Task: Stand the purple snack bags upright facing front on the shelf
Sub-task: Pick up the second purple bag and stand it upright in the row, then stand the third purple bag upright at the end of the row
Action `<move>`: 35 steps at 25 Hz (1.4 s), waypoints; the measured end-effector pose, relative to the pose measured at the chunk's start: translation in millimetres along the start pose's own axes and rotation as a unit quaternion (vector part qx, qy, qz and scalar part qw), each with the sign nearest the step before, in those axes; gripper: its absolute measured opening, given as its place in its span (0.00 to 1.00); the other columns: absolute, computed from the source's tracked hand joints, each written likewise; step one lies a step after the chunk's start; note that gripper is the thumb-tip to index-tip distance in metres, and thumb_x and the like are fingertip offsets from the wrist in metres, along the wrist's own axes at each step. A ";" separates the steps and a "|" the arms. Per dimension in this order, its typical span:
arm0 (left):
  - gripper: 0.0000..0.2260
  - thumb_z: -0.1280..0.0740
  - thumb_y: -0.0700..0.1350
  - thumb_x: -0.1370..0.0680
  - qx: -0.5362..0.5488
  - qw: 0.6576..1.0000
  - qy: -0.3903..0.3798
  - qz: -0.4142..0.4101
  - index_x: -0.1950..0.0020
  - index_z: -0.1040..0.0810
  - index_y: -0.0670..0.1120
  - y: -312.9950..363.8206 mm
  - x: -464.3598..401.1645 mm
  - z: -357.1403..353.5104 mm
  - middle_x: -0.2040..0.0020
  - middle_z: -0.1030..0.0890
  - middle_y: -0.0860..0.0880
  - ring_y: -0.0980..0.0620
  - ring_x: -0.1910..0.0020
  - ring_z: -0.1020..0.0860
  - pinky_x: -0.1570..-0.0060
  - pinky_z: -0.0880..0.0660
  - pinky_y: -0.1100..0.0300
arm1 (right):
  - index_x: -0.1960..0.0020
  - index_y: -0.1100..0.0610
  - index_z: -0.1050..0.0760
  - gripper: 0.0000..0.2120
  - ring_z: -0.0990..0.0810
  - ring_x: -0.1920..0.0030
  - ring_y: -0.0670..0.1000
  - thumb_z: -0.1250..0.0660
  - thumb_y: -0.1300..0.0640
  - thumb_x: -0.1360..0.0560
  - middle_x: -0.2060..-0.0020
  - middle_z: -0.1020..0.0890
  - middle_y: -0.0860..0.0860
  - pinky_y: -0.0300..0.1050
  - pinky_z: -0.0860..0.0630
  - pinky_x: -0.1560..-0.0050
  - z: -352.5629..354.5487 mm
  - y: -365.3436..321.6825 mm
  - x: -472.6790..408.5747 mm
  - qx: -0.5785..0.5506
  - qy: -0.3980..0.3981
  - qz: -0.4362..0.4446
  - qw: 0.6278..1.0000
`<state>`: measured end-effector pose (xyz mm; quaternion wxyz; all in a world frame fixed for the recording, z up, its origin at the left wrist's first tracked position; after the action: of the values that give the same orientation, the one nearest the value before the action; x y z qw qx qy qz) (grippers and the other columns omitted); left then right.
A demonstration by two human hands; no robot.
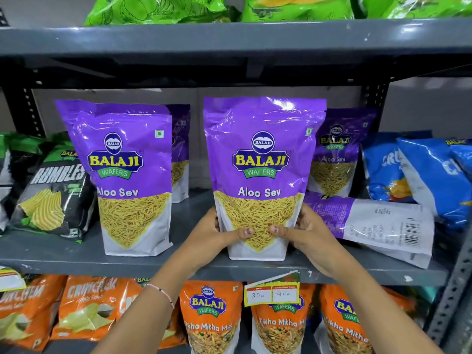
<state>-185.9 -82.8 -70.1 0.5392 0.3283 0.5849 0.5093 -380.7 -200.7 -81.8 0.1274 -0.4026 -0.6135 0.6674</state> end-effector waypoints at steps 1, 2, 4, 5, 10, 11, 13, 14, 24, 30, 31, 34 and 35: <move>0.30 0.18 0.56 0.38 -0.002 1.000 0.000 0.000 0.39 0.23 0.58 -0.6 0.6 0.5 0.44 0.13 0.60 0.61 0.45 0.15 0.53 0.20 0.72 | 0.36 0.50 0.23 0.31 0.17 0.37 0.58 0.16 0.56 0.37 0.38 0.15 0.56 0.52 0.19 0.41 -0.3 -0.3 1.2 -0.001 0.000 -0.001 1.000; 0.29 0.18 0.56 0.37 0.000 1.000 0.000 -0.001 0.39 0.23 0.58 -0.8 1.3 0.8 0.44 0.13 0.60 0.62 0.45 0.15 0.54 0.20 0.72 | 0.37 0.49 0.23 0.31 0.17 0.37 0.58 0.16 0.55 0.37 0.39 0.15 0.56 0.53 0.18 0.42 -0.1 -1.2 2.1 -0.001 0.000 -0.002 1.000; 0.28 0.18 0.54 0.36 0.004 1.000 0.000 -0.005 0.39 0.23 0.57 -0.8 3.1 0.3 0.44 0.13 0.60 0.61 0.45 0.15 0.54 0.21 0.73 | 0.39 0.48 0.22 0.30 0.16 0.38 0.57 0.16 0.54 0.39 0.40 0.15 0.55 0.53 0.18 0.42 -1.6 -4.5 5.0 0.000 0.006 -0.003 1.000; 0.28 0.18 0.54 0.36 0.002 1.000 0.000 0.000 0.38 0.24 0.56 -1.2 3.9 -0.8 0.44 0.13 0.59 0.59 0.44 0.15 0.54 0.21 0.72 | 0.39 0.48 0.22 0.30 0.16 0.38 0.56 0.16 0.55 0.39 0.40 0.15 0.55 0.53 0.19 0.41 -3.1 -5.7 7.0 0.004 0.009 -0.002 1.000; 0.32 0.20 0.47 0.32 -0.057 0.967 0.205 -0.139 0.31 0.29 0.50 0.1 38.0 -17.4 0.33 0.21 0.51 0.51 0.31 0.23 0.36 0.26 0.60 | 0.34 0.50 0.27 0.32 0.15 0.42 0.47 0.19 0.58 0.34 0.43 0.14 0.51 0.39 0.18 0.50 10.5 -35.9 18.5 0.076 0.036 0.005 0.996; 0.28 0.22 0.46 0.28 -0.072 0.935 0.271 -0.218 0.31 0.28 0.49 0.3 52.3 -25.5 0.33 0.21 0.50 0.51 0.32 0.23 0.35 0.27 0.60 | 0.36 0.45 0.26 0.29 0.15 0.46 0.42 0.21 0.52 0.34 0.45 0.14 0.49 0.35 0.19 0.53 27.4 -57.0 18.3 0.110 0.077 0.033 0.990; 0.15 0.28 0.45 0.24 -0.073 0.915 0.273 -0.287 0.38 0.22 0.51 -1.4 70.9 -63.7 0.40 0.16 0.49 0.53 0.42 0.17 0.41 0.24 0.66 | 0.44 0.42 0.21 0.21 0.15 0.49 0.39 0.26 0.36 0.34 0.50 0.13 0.46 0.32 0.22 0.54 71.3 -104.7 13.7 0.230 0.177 0.076 0.954; 0.11 0.29 0.46 0.26 -0.063 0.932 0.232 -0.270 0.43 0.20 0.53 3.6 69.7 -88.9 0.45 0.14 0.50 0.54 0.48 0.15 0.47 0.22 0.68 | 0.47 0.44 0.21 0.21 0.15 0.48 0.42 0.32 0.30 0.32 0.51 0.13 0.44 0.34 0.24 0.52 96.4 -121.9 8.4 0.315 0.223 0.062 0.920; 0.12 0.33 0.39 0.20 0.274 0.928 0.012 0.251 0.36 0.24 0.41 17.1 -32.3 -239.0 0.38 0.20 0.39 0.39 0.47 0.17 0.56 0.18 0.56 | 0.24 0.51 0.34 0.42 0.26 0.32 0.61 0.51 0.25 0.27 0.27 0.26 0.57 0.53 0.29 0.33 189.3 -101.3 -1.1 0.521 0.253 -0.298 0.759; 0.25 0.35 0.24 0.26 0.223 0.965 0.135 -0.027 0.39 0.27 0.51 17.5 -64.3 -243.4 0.47 0.13 0.47 0.54 0.48 0.14 0.47 0.19 0.60 | 0.38 0.57 0.22 0.31 0.22 0.36 0.63 0.48 0.34 0.21 0.35 0.20 0.63 0.55 0.28 0.36 175.7 -79.5 27.2 0.306 0.445 -0.029 0.841; 0.26 0.37 0.22 0.26 0.205 0.966 0.143 -0.061 0.39 0.27 0.50 21.2 -70.3 -241.1 0.47 0.12 0.48 0.54 0.48 0.14 0.46 0.19 0.60 | 0.43 0.61 0.20 0.30 0.20 0.40 0.64 0.47 0.36 0.19 0.41 0.17 0.64 0.56 0.26 0.38 171.2 -72.0 27.0 0.278 0.454 0.007 0.847; 0.24 0.41 0.22 0.24 0.135 0.970 0.168 -0.109 0.38 0.27 0.47 20.7 -89.9 -228.1 0.46 0.14 0.47 0.50 0.47 0.16 0.42 0.22 0.55 | 0.50 0.62 0.21 0.22 0.20 0.53 0.57 0.42 0.43 0.18 0.58 0.16 0.56 0.50 0.25 0.53 167.4 -53.4 21.1 0.198 0.440 0.029 0.875; 0.23 0.40 0.23 0.23 0.124 0.969 0.182 -0.111 0.37 0.27 0.46 15.9 -95.1 -223.5 0.46 0.15 0.46 0.50 0.47 0.17 0.42 0.22 0.57 | 0.48 0.62 0.22 0.19 0.21 0.53 0.55 0.41 0.47 0.18 0.57 0.16 0.55 0.48 0.26 0.55 170.1 -48.0 18.7 0.174 0.423 0.029 0.889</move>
<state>-384.8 -221.3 -49.2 0.4318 0.2281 0.7645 0.4209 -526.2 -299.8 -57.7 0.4234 -0.6360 -0.3630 0.5333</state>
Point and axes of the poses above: each hand's wrist, its own x-axis away from the middle knuckle, its own z-axis out of the back of the hand, y = z × x, the point moved 2 cm from there along -x, towards the middle knuckle
